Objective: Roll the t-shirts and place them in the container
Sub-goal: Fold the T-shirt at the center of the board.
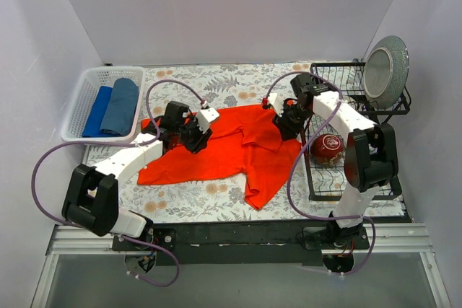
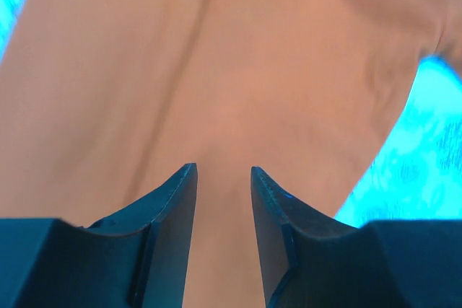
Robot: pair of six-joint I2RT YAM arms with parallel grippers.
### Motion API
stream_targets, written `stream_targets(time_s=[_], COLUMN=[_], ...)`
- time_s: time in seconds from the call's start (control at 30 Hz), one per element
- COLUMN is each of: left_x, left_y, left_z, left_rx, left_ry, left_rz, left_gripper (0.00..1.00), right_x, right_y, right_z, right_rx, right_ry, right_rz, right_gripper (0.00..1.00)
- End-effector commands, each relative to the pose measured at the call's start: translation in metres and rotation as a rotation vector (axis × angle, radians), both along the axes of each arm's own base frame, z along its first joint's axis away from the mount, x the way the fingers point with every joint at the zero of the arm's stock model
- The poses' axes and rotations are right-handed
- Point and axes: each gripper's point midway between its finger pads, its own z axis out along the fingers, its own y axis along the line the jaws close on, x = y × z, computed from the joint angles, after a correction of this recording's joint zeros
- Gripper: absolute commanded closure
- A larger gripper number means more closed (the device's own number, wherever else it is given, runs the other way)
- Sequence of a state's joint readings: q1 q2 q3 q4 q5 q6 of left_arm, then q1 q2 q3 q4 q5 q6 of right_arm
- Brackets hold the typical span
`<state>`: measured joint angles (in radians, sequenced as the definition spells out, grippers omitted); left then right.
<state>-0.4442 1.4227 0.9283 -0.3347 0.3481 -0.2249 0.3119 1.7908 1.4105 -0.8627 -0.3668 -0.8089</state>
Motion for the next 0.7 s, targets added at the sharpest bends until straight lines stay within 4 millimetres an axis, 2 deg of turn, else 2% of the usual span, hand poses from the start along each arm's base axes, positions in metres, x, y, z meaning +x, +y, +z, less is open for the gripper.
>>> stream_targets(time_s=[0.0,0.1,0.23,0.47,0.67], left_x=[-0.046,-0.062,-0.081,-0.095,-0.095], left_y=[0.045,0.070,0.088,0.098,0.101], left_z=[-0.042,-0.059,-0.072,-0.084,-0.085], left_rx=[0.112,0.170,0.211,0.236,0.243], left_ry=[0.162,0.222,0.298,0.336,0.332], left_rz=[0.083,0.098,0.119,0.136,0.150], left_gripper=[0.67,0.72,0.74,0.73,0.73], right_x=[-0.014,-0.019,-0.022,-0.028,-0.027], right_y=[0.014,0.015,0.022,0.032,0.035], right_z=[0.002,-0.009,-0.016,-0.037,-0.050], right_rx=[0.079,0.063,0.068,0.041,0.018], right_ry=[-0.053,-0.058,-0.077,-0.118,-0.125], right_rz=[0.199,0.260,0.319,0.411,0.421], right_gripper=[0.57,0.58,0.58,0.58,0.58])
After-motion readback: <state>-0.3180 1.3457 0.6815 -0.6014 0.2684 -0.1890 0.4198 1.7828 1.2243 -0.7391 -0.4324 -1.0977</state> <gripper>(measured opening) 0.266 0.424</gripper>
